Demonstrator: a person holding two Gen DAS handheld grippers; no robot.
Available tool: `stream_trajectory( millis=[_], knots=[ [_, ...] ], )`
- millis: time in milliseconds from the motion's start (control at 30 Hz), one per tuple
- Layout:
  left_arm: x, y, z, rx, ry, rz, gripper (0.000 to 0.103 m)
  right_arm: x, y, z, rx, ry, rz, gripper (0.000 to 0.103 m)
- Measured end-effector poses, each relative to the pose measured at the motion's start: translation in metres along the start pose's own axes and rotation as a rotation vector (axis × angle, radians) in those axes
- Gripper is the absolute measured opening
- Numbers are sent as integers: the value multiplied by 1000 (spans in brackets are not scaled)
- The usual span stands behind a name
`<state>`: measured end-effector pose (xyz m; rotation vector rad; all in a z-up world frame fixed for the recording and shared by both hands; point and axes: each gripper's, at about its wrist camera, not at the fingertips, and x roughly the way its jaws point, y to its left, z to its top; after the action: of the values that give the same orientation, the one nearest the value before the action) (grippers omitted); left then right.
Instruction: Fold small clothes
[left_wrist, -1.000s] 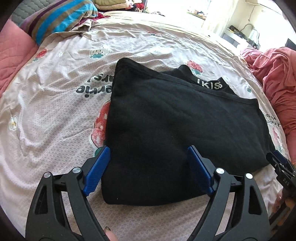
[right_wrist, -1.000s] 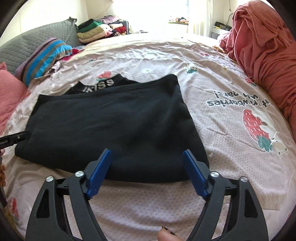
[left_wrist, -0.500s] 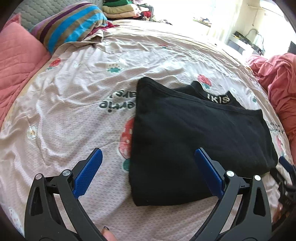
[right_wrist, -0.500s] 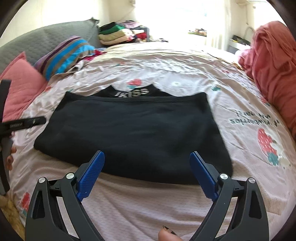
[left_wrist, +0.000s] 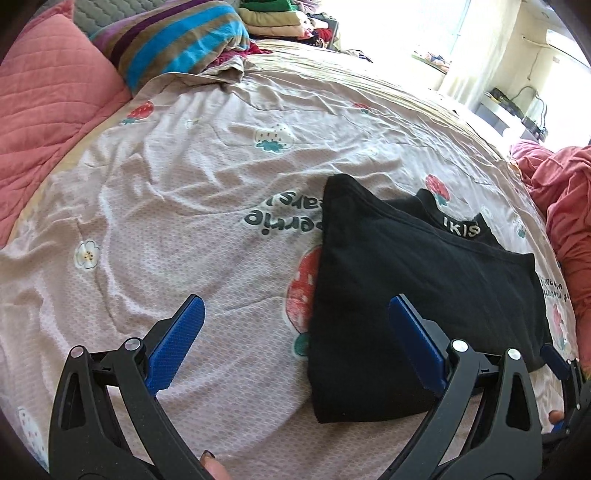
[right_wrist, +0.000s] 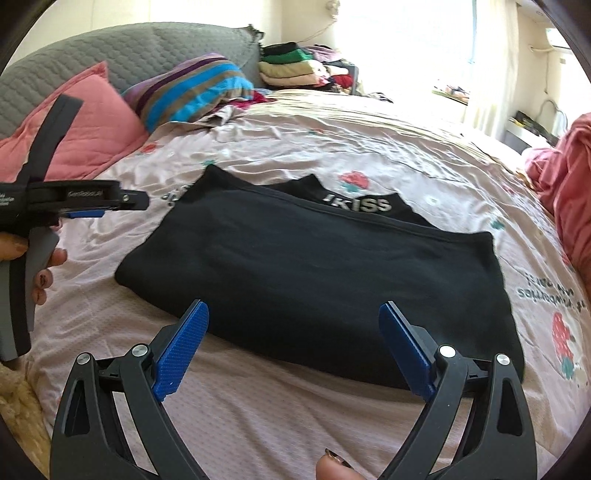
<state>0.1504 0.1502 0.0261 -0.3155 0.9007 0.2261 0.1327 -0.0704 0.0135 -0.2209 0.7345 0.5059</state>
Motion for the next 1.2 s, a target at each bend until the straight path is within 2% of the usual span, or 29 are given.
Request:
stream_trajectory(
  millis=[300,467,733,833,967,1133,1200],
  knots=[
    [6,21,9,-32,0,41,94,15,36,4,-101,15,26,93],
    [13,30,14,-41,9,71,94,30,58,2,-167,55,36,93],
    [32,36,21,-59,45,63,94,57,89,-2,-307,78,-12,93],
    [41,35,24,-60,56,58,94,68,99,-2,-353,77,-42,96],
    [52,33,27,-71,72,30,94,83,110,4,-407,66,-79,96],
    [64,32,33,-129,82,-66,94,94,115,12,-434,35,-106,95],
    [71,29,36,-143,100,-124,94,93,114,15,-431,5,-117,78]
  ],
)
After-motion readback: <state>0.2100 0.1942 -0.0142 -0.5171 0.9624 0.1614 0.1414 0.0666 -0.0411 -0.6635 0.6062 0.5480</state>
